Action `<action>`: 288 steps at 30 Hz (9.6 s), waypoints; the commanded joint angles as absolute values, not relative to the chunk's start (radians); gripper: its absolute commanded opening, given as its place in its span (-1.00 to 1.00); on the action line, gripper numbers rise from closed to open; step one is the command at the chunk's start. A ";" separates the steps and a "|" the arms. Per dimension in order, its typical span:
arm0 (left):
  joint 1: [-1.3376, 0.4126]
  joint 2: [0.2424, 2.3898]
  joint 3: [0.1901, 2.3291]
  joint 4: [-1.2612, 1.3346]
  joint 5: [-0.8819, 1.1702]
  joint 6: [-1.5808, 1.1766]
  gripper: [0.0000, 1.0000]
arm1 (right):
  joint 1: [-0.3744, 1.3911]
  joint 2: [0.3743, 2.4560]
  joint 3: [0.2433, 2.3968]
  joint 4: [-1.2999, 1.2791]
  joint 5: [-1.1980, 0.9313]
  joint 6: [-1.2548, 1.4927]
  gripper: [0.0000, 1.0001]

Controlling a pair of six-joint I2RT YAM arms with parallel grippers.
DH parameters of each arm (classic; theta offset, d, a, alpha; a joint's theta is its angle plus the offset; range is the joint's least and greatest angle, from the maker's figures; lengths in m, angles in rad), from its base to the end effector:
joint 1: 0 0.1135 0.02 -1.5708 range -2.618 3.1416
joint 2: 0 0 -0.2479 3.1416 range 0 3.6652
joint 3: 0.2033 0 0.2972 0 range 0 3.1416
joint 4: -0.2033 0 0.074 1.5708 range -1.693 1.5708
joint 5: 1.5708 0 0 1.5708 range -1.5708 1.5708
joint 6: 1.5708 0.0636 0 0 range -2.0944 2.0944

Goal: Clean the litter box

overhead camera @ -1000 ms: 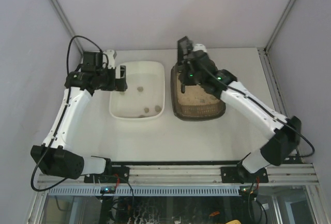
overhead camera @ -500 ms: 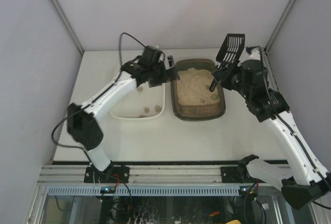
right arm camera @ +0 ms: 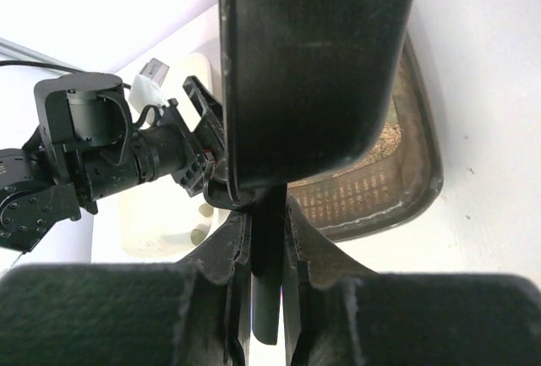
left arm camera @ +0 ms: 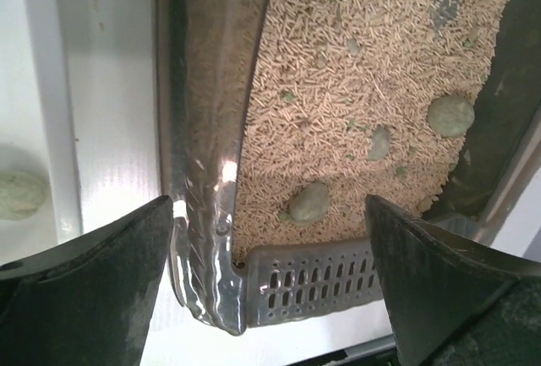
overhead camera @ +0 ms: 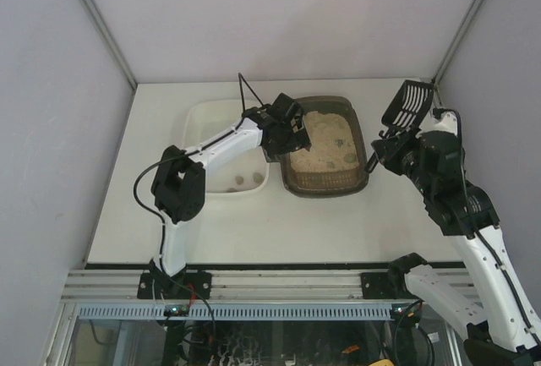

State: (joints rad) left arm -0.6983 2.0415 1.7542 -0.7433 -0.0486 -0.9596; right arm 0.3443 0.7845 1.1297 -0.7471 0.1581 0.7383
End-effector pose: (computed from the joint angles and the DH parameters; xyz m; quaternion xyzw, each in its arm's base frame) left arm 0.3844 -0.3186 0.1916 -0.1319 0.9544 -0.1808 0.1975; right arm 0.2143 0.0662 0.3901 0.2055 0.8068 0.2270 0.5053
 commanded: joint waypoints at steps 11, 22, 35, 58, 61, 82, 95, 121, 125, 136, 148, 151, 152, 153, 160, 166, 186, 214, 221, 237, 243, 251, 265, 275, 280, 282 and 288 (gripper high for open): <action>-0.692 2.170 1.939 -0.732 -0.231 -0.839 0.84 | 0.212 0.752 1.091 -0.719 0.045 0.687 -1.00; -0.665 2.233 2.023 -0.728 -0.291 -0.775 0.42 | 0.113 0.746 1.071 -0.712 -0.067 0.663 -1.00; -0.650 2.244 2.066 -0.703 -0.397 -0.547 0.01 | -0.002 0.745 1.035 -0.671 -0.204 0.677 -1.00; -0.723 2.277 2.207 -0.702 0.062 -0.050 -1.00 | -0.146 0.681 1.035 -0.714 -0.283 0.647 -1.00; -0.733 2.262 2.219 -0.720 0.234 0.078 -1.00 | -0.157 0.671 1.035 -0.730 -0.284 0.642 -1.00; -0.941 2.315 2.354 -0.814 0.361 0.980 -0.99 | -0.175 0.507 1.057 -0.921 -0.092 0.563 -1.00; -0.950 2.369 2.380 -0.824 0.451 1.438 -1.00 | -0.175 0.464 1.073 -0.996 0.028 0.545 -1.00; -0.910 2.517 2.431 -0.441 0.607 1.819 -1.00 | -0.176 0.429 1.097 -1.058 0.119 0.545 -1.00; -0.872 2.557 2.463 -0.329 0.628 1.808 -1.00 | -0.175 0.432 1.097 -1.079 0.168 0.567 -1.00; -0.817 2.446 2.344 -0.106 0.722 1.614 0.55 | -0.175 0.434 1.092 -1.075 0.173 0.584 -1.00; -0.781 1.995 1.931 -0.088 0.686 1.347 0.99 | -0.176 0.503 1.081 -1.047 0.105 0.505 -1.00; -0.760 1.871 1.884 -0.079 0.559 1.054 0.99 | -0.165 0.571 1.081 -1.024 0.054 0.442 -1.00; -0.757 1.847 1.907 -0.123 0.473 0.966 0.99 | -0.150 0.599 1.085 -1.015 0.039 0.418 -1.00; -0.756 1.829 1.933 -0.179 0.354 0.885 0.99 | -0.128 0.627 1.091 -1.008 0.036 0.401 -1.00; -0.573 1.508 1.717 -0.261 0.123 0.321 0.99 | 0.238 0.969 1.235 -0.993 0.307 0.253 -1.00; -0.491 1.304 1.607 -0.415 -0.179 0.185 0.99 | 0.609 1.361 1.365 -0.922 0.854 -0.074 -1.00; -0.145 1.039 1.418 -0.792 -0.087 -0.065 0.99 | 0.768 1.572 1.276 -0.791 0.919 -0.729 -1.00; -0.118 1.048 1.371 -0.793 -0.168 -0.126 0.99 | 0.716 1.779 1.177 -0.381 1.046 -0.800 -1.00; -0.118 1.053 1.359 -0.783 -0.171 -0.123 0.99 | 0.706 1.810 1.175 -0.347 1.047 -0.782 -1.00; -0.118 1.069 1.342 -0.770 -0.136 -0.127 0.99 | 0.695 1.804 1.158 -0.461 1.001 -0.663 -1.00; -0.117 1.072 1.338 -0.769 -0.128 -0.129 0.99 | 0.711 1.781 1.157 -0.557 0.986 -0.589 -1.00; -0.117 1.076 1.325 -0.764 -0.127 -0.131 0.99 | 0.706 1.790 1.157 -0.538 0.975 -0.607 -1.00; -0.117 1.092 1.316 -0.749 -0.135 -0.133 0.99 | 0.644 1.854 1.157 -0.378 0.979 -0.726 -1.00; -0.118 1.095 1.313 -0.744 -0.125 -0.135 0.99 | 0.634 1.895 1.157 -0.270 0.889 -0.786 -1.00; -0.117 1.091 1.305 -0.741 -0.123 -0.132 0.99 | 0.648 1.904 1.157 -0.239 0.810 -0.796 -1.00; -0.118 1.090 1.304 -0.741 -0.123 -0.130 0.99 | 0.650 1.906 1.158 -0.264 0.782 -0.776 -1.00; -0.118 1.089 1.302 -0.741 -0.121 -0.127 0.99 | 0.648 1.869 1.157 -0.427 0.606 -0.649 -1.00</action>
